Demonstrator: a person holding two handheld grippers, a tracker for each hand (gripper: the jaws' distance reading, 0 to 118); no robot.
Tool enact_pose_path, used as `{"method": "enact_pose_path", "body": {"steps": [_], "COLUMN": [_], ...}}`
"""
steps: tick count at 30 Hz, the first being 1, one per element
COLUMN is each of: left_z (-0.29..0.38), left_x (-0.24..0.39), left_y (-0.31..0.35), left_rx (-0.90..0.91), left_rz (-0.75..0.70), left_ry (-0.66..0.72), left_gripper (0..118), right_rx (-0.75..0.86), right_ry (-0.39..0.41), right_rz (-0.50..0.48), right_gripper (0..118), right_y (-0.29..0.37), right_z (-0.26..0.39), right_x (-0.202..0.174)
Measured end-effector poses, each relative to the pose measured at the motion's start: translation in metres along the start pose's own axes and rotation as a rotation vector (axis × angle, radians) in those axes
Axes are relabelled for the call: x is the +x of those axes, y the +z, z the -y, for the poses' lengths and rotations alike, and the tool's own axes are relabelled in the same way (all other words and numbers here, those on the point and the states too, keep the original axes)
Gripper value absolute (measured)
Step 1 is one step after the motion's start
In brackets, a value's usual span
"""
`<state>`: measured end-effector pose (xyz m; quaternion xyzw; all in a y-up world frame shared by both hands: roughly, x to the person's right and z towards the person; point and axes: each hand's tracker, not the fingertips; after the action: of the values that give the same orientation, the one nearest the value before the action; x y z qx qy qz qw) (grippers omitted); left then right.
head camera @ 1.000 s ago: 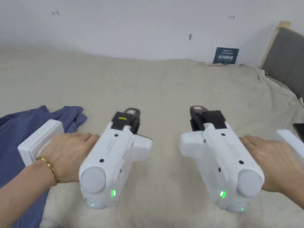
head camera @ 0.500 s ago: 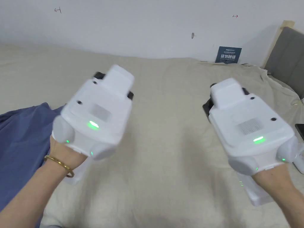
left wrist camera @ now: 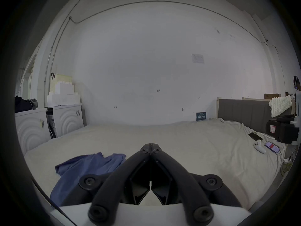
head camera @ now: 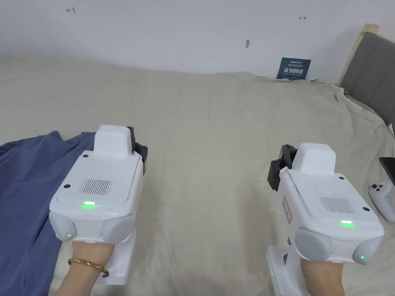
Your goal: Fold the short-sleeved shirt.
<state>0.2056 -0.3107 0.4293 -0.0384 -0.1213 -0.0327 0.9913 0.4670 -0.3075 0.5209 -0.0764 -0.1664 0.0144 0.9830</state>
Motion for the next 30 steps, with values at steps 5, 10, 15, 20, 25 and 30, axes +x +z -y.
{"method": "enact_pose_path", "body": {"steps": [5, 10, 15, 20, 25, 30], "left_z": [0.003, 0.001, 0.0, -0.001, -0.003, -0.003], "left_x": [0.0, 0.001, 0.003, 0.005, 0.007, 0.009], "left_y": [0.0, 0.0, -0.001, 0.0, 0.001, 0.0], "left_rx": [-0.021, -0.021, -0.023, -0.021, -0.016, -0.016], "left_rz": [0.006, 0.024, 0.028, 0.027, 0.031, 0.035], "left_ry": [0.009, 0.001, -0.004, -0.017, -0.021, -0.025], "left_gripper": [0, 0, 0, 0, 0, 0], "right_rx": [-0.008, -0.005, -0.002, -0.001, -0.001, -0.002], "right_ry": [0.008, 0.019, 0.027, 0.029, 0.026, 0.032], "right_rz": [-0.002, -0.007, -0.013, -0.02, -0.012, -0.01], "right_gripper": [0, 0, 0, 0, 0, 0], "right_y": [0.009, 0.003, 0.001, 0.003, 0.002, 0.002], "right_z": [-0.003, -0.002, -0.001, -0.002, 0.0, 0.0], "right_x": [-0.01, -0.006, -0.003, -0.003, 0.0, 0.0]}}
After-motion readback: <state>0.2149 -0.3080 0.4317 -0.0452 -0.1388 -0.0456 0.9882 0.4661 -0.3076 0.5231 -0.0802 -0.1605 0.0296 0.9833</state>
